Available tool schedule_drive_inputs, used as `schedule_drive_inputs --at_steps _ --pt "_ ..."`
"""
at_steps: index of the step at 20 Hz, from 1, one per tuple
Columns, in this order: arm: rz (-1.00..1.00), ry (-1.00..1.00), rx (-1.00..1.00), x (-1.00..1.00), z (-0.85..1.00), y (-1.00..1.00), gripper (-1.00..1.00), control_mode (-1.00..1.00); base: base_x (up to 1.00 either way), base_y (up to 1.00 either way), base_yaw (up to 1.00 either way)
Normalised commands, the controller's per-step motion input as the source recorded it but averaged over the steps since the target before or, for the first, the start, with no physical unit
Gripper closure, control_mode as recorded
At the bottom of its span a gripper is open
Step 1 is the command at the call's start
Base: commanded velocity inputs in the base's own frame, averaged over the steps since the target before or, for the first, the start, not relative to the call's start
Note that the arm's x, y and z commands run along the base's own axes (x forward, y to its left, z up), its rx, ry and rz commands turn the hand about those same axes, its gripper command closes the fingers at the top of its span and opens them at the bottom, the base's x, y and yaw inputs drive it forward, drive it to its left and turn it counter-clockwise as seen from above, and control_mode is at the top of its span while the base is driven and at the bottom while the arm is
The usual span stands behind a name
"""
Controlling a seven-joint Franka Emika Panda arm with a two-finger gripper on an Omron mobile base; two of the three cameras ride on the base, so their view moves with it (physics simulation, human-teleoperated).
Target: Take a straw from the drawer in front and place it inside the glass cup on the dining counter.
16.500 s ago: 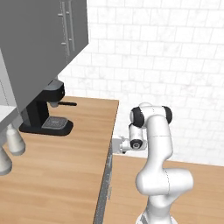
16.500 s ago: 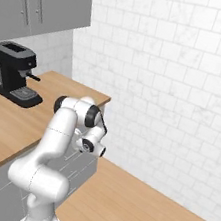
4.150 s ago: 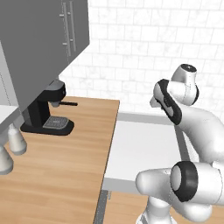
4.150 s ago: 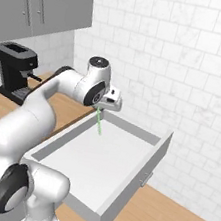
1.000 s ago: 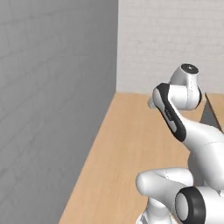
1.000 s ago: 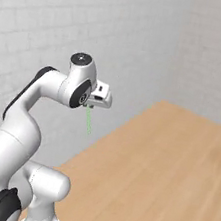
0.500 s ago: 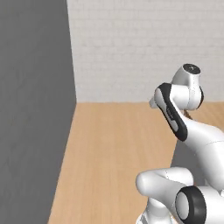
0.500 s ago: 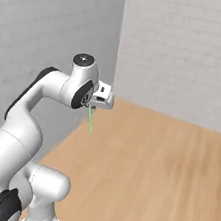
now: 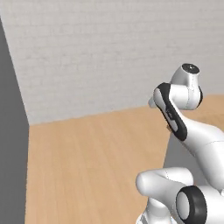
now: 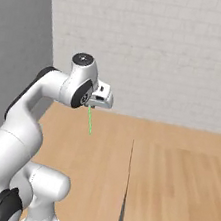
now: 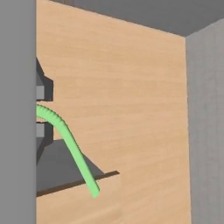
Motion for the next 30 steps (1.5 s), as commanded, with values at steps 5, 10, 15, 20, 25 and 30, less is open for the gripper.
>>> schedule_drive_inputs --at_steps 5,10,15,20,25,30 --pt "0.0 0.0 0.0 0.0 0.0 0.0 1.0 1.0 0.99 0.7 -0.55" --pt "0.0 0.0 0.0 0.0 0.0 0.0 1.0 1.0 0.9 0.77 -0.64" --pt "0.0 0.0 0.0 0.0 0.0 0.0 1.0 1.0 0.68 0.66 -0.71" --pt "0.0 0.0 0.0 0.0 0.0 0.0 1.0 1.0 0.6 0.58 -0.74" --pt "0.0 0.0 0.0 0.0 0.0 0.0 1.0 1.0 0.62 0.6 -0.73" --pt "0.0 0.0 0.0 0.0 0.0 0.0 1.0 1.0 0.67 0.65 -0.7"
